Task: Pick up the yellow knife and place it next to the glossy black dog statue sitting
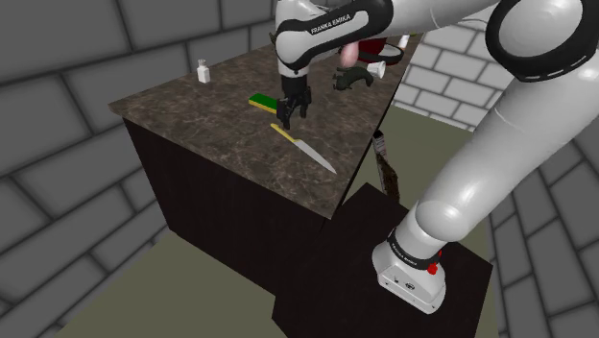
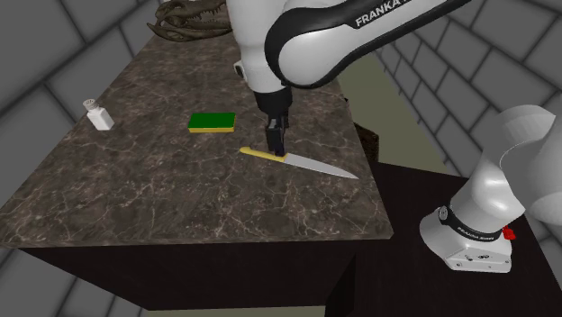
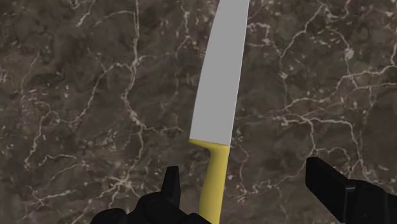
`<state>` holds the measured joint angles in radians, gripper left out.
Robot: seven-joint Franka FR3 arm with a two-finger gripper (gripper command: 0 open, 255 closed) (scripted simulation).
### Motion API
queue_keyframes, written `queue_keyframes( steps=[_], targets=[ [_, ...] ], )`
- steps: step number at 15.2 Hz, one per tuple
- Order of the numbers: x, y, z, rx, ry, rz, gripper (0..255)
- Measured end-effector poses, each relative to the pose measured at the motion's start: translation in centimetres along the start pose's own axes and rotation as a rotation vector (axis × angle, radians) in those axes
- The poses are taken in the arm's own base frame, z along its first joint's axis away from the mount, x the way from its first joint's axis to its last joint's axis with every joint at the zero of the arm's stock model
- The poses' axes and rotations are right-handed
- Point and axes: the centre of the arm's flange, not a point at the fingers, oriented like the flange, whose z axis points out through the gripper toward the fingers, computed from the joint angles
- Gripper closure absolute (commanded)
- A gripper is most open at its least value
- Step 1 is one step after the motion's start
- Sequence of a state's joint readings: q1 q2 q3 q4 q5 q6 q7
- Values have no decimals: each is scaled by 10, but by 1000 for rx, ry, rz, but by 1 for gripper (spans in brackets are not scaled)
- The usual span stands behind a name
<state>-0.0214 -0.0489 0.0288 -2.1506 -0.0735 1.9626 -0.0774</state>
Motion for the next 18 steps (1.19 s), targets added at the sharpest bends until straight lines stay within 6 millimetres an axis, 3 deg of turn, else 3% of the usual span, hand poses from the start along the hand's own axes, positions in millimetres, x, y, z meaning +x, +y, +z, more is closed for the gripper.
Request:
queue_keyframes(
  steps=[4, 10, 17, 18],
  targets=[
    [28, 6, 31, -8, -25, 6, 0],
    [28, 7, 64, -9, -28, 7, 0],
    [28, 7, 71, -9, -28, 7, 0],
    [28, 7, 71, -9, -28, 7, 255]
  ],
)
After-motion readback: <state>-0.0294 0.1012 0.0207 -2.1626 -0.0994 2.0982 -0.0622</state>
